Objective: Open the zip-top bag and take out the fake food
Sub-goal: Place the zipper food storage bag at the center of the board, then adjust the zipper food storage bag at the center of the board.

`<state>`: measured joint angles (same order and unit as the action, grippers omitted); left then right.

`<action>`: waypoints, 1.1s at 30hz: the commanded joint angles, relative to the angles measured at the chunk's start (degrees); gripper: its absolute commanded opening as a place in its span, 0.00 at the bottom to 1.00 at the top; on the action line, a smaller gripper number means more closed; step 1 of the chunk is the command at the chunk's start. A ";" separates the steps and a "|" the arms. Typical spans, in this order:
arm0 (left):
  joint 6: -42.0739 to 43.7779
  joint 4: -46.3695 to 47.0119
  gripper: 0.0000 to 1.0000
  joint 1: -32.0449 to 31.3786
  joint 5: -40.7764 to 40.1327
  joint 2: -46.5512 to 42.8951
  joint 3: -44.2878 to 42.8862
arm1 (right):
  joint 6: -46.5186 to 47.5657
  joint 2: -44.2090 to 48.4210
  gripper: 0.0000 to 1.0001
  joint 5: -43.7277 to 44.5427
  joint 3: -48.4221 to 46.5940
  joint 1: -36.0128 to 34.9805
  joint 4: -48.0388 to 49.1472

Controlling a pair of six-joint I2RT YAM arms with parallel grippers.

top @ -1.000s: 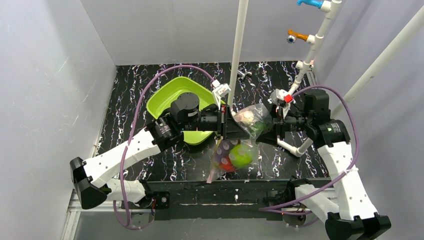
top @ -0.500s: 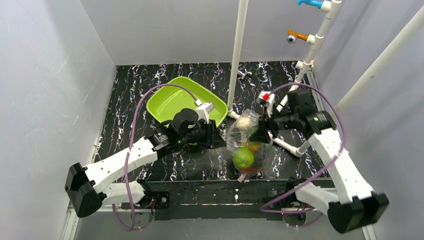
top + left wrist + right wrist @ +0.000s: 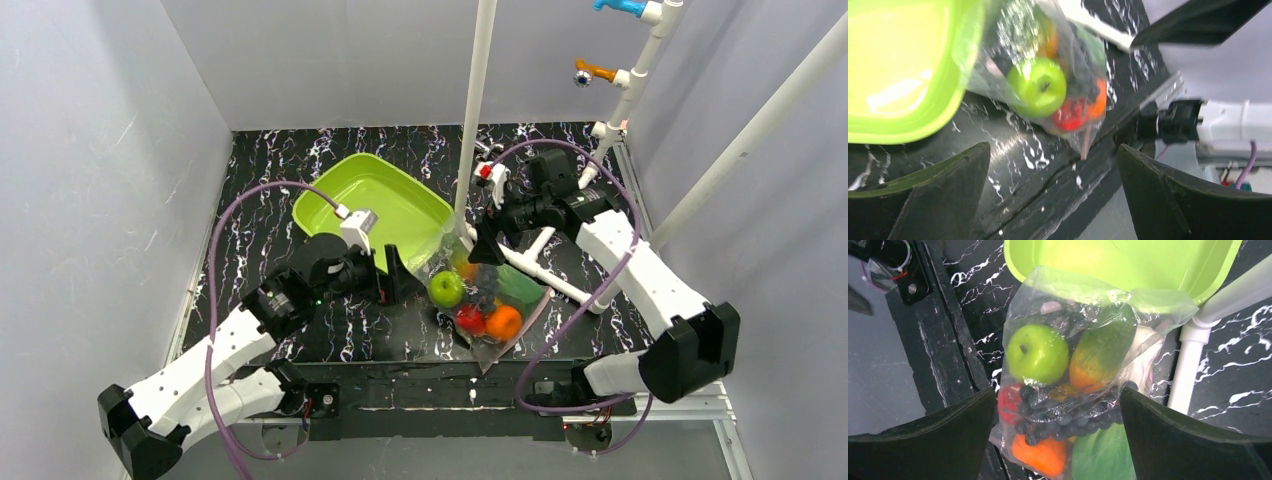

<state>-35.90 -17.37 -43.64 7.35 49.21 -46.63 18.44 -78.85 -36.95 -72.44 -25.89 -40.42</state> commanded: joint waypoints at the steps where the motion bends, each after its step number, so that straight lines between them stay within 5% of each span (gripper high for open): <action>1: 1.23 2.75 0.98 -5.54 5.48 0.33 6.71 | 12.96 8.69 0.98 -6.17 1.38 0.22 -6.18; 5: -1.61 9.15 0.98 -13.71 1.28 4.75 9.17 | 34.02 17.56 0.98 -13.67 9.74 0.29 -18.83; 9: -5.43 16.72 0.98 -16.81 -1.00 11.86 9.90 | 46.19 25.49 0.99 -8.90 22.68 0.93 -19.17; 15: -10.61 23.25 0.98 -17.75 -6.38 22.62 6.89 | 45.91 28.33 0.98 1.23 34.45 2.15 -10.06; 23: -27.63 33.97 0.86 -18.84 -13.90 33.27 6.18 | 43.59 27.98 0.98 0.71 36.48 2.87 -2.79; 28: -30.86 36.20 0.69 -19.40 -17.16 37.93 4.10 | 42.62 28.79 0.98 -0.74 35.91 3.37 -3.87; 33: -31.89 39.39 0.17 -19.40 -17.41 36.36 5.90 | 43.10 29.84 0.98 -0.84 35.88 4.49 -6.10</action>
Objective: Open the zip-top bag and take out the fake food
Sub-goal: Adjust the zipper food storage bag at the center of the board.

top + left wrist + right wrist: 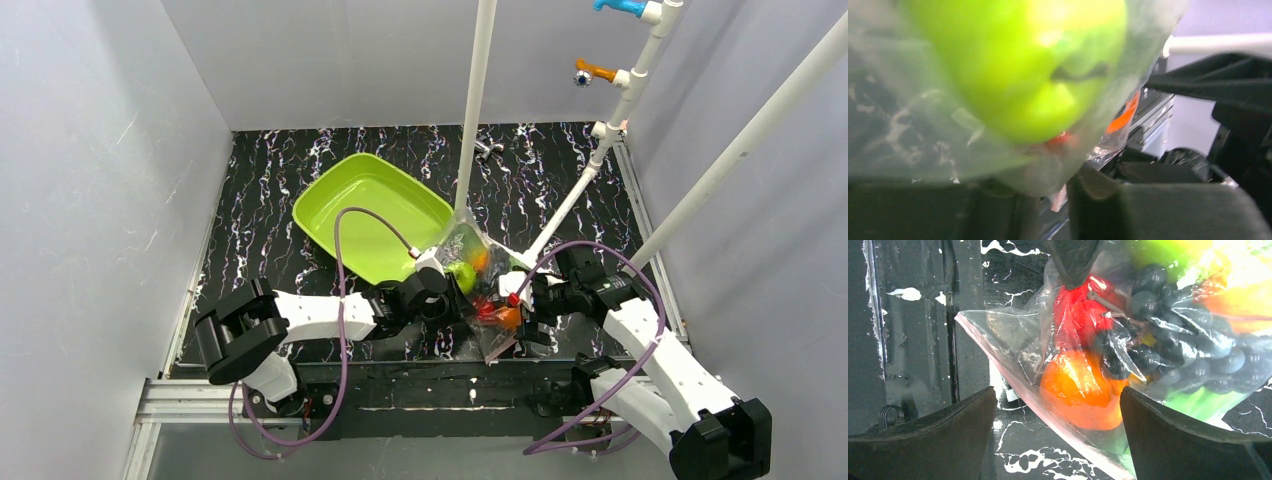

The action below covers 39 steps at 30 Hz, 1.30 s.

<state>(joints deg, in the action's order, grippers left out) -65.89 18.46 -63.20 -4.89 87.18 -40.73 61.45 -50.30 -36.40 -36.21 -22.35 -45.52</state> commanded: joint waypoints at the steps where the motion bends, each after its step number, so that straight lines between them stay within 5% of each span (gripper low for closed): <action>1: -1.81 3.82 0.10 0.18 -5.26 -2.64 0.38 | 0.35 1.53 0.98 -1.53 -0.54 1.25 -1.73; 3: -2.11 3.81 0.00 0.30 -5.79 -5.33 0.79 | 1.38 1.84 0.98 -2.26 -1.35 1.74 -3.89; 13: -13.62 3.84 0.00 4.22 -2.96 -14.58 1.25 | 7.47 0.76 0.98 -7.78 -5.28 1.87 -10.48; 29: -22.15 12.13 0.00 5.37 0.83 -12.28 -1.36 | -12.88 -0.27 0.94 -10.79 -7.30 1.87 1.99; 36: -26.42 12.42 0.00 5.41 -3.13 -11.96 -1.85 | -14.01 1.43 0.98 -19.58 -15.12 2.04 -9.82; 39: -27.61 11.39 0.00 5.45 -4.73 -10.83 -4.19 | -17.87 2.51 0.98 -15.48 -15.46 2.02 -8.39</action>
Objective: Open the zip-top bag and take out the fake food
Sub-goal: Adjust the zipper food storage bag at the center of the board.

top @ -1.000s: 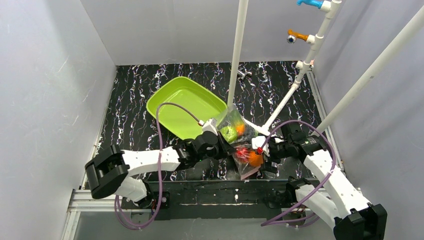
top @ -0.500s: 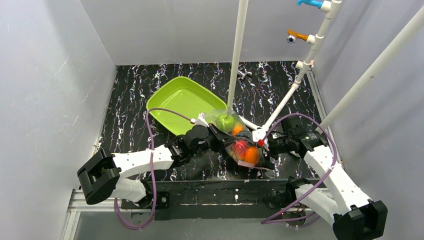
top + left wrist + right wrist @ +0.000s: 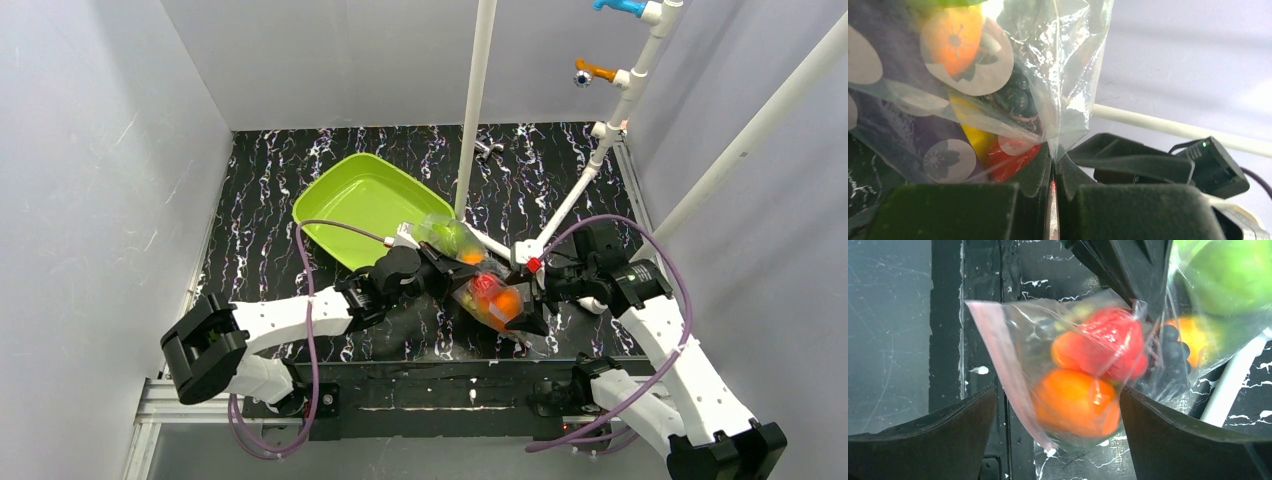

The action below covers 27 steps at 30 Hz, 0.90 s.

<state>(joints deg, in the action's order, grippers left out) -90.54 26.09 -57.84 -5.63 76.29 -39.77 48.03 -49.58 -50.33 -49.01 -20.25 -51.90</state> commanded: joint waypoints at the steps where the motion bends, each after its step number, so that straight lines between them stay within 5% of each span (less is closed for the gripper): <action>1: -3.45 3.64 0.00 0.10 -4.36 0.64 -5.97 | -5.87 2.20 0.98 0.33 -2.73 -0.08 -1.22; 11: -5.80 3.08 0.00 0.07 -8.37 4.30 -10.87 | -16.60 6.37 0.98 16.20 -6.06 0.74 0.86; 16: -5.82 3.25 0.00 0.05 -8.90 5.93 -12.70 | -21.09 8.17 0.87 20.78 -4.21 2.96 4.17; 19: -5.63 3.66 0.00 0.10 -8.58 6.72 -13.62 | -21.80 8.02 0.69 21.45 -3.51 3.05 5.34; 27: -1.61 5.43 0.00 0.09 -6.77 5.99 -14.00 | -22.44 6.65 0.01 20.58 -4.95 3.16 6.33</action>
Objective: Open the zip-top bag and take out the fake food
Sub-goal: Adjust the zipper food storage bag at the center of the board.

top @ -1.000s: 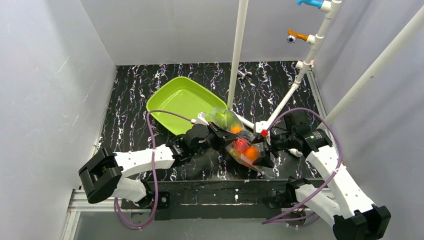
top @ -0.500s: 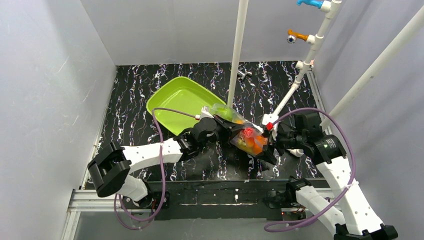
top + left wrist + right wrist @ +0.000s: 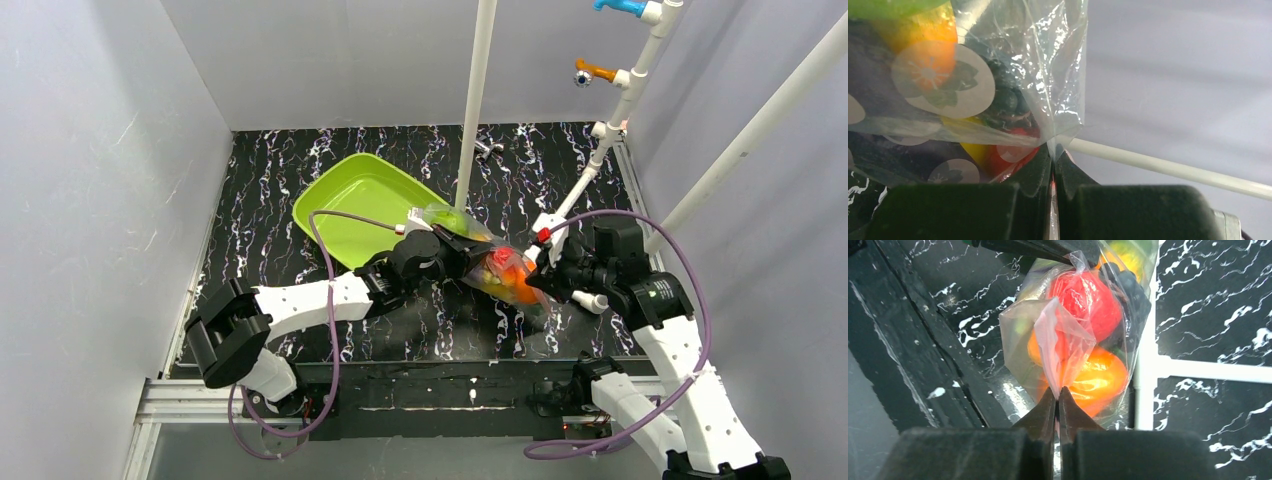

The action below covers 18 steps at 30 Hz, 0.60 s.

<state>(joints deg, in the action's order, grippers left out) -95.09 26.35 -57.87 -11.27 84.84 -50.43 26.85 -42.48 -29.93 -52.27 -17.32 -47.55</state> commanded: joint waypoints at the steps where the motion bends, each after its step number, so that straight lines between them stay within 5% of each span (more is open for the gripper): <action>1: 4.25 5.46 0.00 0.11 -0.60 -2.95 -3.27 | -0.81 -0.68 0.01 0.08 -2.72 0.25 1.33; 5: 13.10 7.77 0.00 0.12 3.44 -6.69 -0.84 | 2.35 -1.76 0.01 -0.14 -9.21 0.27 -3.26; 8: 20.80 5.33 0.44 0.12 8.17 -11.11 1.59 | 3.82 -2.91 0.01 0.22 -14.55 0.33 -6.72; 11: 28.79 -0.11 0.71 0.39 13.95 -16.09 3.56 | 5.16 -4.04 0.01 0.39 -18.50 0.34 -9.30; 14: 38.81 -7.11 0.94 1.18 20.06 -21.25 3.87 | 8.18 -5.26 0.01 0.03 -21.34 0.36 -11.74; 18: 58.10 -20.79 0.98 1.71 21.98 -28.03 1.14 | 14.93 -7.07 0.01 -2.60 -25.48 0.36 -16.38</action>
<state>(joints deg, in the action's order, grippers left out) -59.00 19.92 -56.95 5.56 62.13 -47.48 34.46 -48.18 -29.15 -72.34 -17.26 -60.29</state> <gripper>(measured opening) 0.980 0.031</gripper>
